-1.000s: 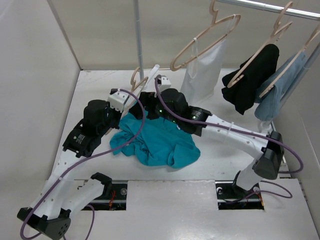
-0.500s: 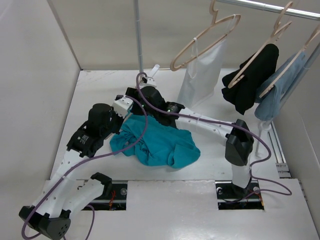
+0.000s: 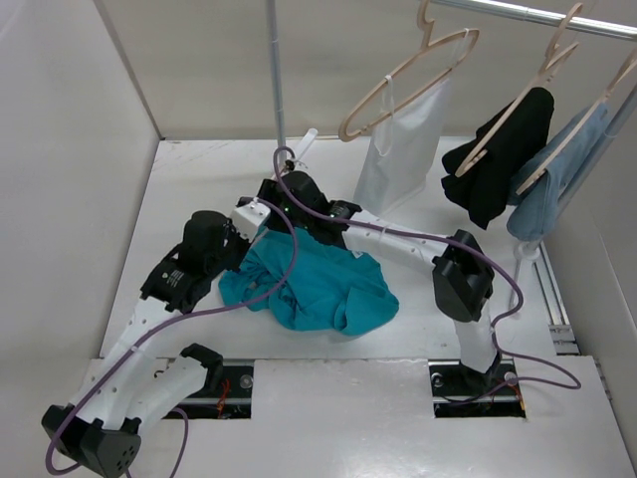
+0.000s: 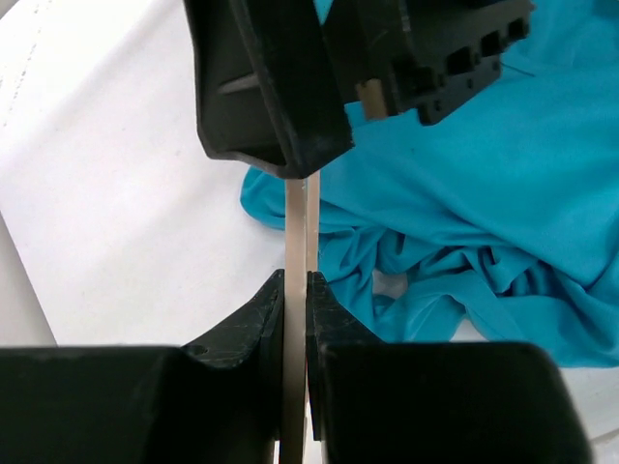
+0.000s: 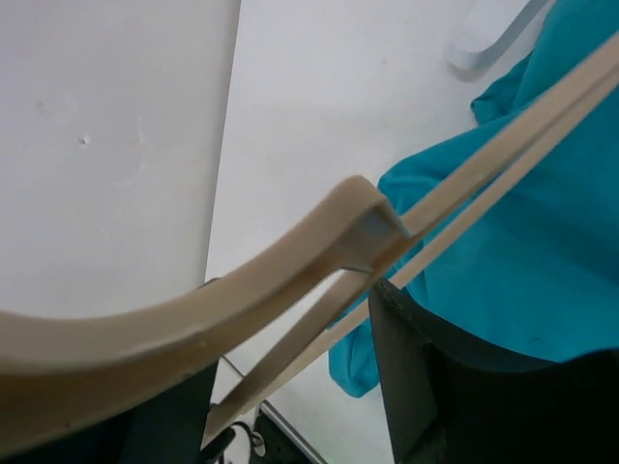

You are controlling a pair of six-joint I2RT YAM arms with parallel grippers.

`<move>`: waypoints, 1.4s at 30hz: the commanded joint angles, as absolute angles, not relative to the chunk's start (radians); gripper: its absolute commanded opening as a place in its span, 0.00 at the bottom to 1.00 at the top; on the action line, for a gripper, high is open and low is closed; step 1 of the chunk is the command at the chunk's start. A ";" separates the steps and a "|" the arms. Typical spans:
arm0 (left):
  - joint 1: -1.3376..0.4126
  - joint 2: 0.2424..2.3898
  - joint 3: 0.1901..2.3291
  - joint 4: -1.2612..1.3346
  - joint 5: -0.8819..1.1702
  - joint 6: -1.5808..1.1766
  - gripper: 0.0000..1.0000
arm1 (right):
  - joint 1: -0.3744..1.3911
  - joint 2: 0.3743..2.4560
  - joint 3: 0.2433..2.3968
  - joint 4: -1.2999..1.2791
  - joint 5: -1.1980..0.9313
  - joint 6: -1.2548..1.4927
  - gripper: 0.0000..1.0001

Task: Place the t-shirt on the hanger
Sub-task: Place tshirt on hanger

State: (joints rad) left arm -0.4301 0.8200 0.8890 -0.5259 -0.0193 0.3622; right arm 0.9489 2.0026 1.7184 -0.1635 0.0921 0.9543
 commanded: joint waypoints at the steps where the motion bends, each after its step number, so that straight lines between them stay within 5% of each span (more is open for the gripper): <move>1: -0.431 0.793 0.871 -0.462 0.031 0.396 0.00 | 0.942 2.034 1.746 -0.127 0.035 0.977 0.64; 8: -0.431 0.784 0.862 -0.472 0.145 0.417 0.00 | 0.942 2.065 1.736 -0.109 0.000 0.997 0.37; 9: -0.431 0.784 0.851 -0.472 0.162 0.417 0.00 | 0.942 2.065 1.736 -0.109 -0.015 0.997 0.23; 12: -0.431 0.764 0.839 -0.485 0.242 0.437 0.00 | 0.931 2.074 1.736 -0.109 -0.057 0.997 0.00; 13: -0.431 0.755 0.839 -0.485 0.264 0.449 0.01 | 0.931 2.074 1.726 -0.109 -0.070 0.997 0.00; 14: -0.431 0.746 0.828 -0.485 0.281 0.459 0.22 | 0.931 2.083 1.726 -0.098 -0.089 0.997 0.00; 16: -0.431 0.736 0.828 -0.485 0.317 0.468 0.44 | 0.922 2.083 1.689 -0.060 -0.144 0.986 0.00; 22: -0.431 0.690 0.838 -0.485 0.402 0.486 0.72 | 0.887 2.042 1.583 0.007 -0.222 0.835 0.00; 30: -0.431 0.603 0.890 -0.370 0.189 0.313 0.77 | 0.833 1.977 1.478 0.029 -0.443 0.421 0.00; 34: -0.431 0.617 0.910 -0.347 0.080 0.313 0.63 | 0.793 1.858 1.334 0.029 -0.478 0.327 0.00; 42: -0.431 0.739 0.940 -0.417 0.199 0.349 0.54 | 0.755 1.626 1.270 -0.153 -0.548 0.114 0.00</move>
